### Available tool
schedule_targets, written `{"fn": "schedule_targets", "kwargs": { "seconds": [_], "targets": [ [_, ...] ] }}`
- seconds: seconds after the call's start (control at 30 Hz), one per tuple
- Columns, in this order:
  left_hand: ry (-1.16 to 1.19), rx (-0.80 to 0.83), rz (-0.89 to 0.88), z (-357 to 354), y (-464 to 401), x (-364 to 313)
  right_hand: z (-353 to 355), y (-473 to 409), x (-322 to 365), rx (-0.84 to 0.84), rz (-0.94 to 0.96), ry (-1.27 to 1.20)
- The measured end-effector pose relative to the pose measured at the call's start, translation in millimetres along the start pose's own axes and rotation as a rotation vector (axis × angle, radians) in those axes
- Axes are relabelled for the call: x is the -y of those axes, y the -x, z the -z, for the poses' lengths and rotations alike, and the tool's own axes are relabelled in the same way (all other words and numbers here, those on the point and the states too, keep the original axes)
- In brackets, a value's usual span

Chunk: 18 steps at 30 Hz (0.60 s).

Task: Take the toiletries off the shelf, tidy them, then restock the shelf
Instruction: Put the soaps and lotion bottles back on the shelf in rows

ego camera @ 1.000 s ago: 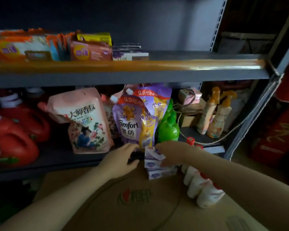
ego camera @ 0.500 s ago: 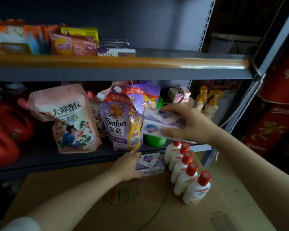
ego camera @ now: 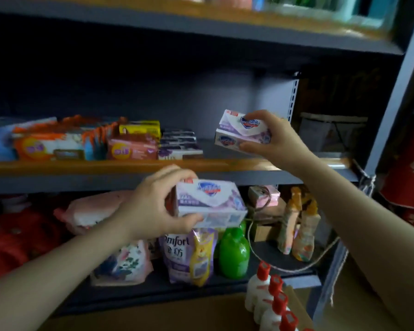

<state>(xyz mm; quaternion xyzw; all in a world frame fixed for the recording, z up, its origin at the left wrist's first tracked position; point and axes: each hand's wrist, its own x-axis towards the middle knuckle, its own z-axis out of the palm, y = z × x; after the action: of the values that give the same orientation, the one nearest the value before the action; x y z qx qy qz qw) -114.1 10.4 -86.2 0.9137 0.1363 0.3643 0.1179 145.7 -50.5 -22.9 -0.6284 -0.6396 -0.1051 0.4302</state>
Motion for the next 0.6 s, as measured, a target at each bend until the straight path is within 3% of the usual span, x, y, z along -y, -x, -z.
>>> {"fn": "schedule_targets", "kwargs": {
  "seconds": [0.27,0.6],
  "targets": [
    [-0.107,-0.239,0.021,57.8,-92.7,2.6,-7.8,-45.3,-31.3,0.325,-0.172,-0.212],
    [-0.291,-0.089,0.144,23.6,-183.5,41.2,-17.1,-48.0,-37.9,0.375,-0.199,-0.130]
  ]
}}
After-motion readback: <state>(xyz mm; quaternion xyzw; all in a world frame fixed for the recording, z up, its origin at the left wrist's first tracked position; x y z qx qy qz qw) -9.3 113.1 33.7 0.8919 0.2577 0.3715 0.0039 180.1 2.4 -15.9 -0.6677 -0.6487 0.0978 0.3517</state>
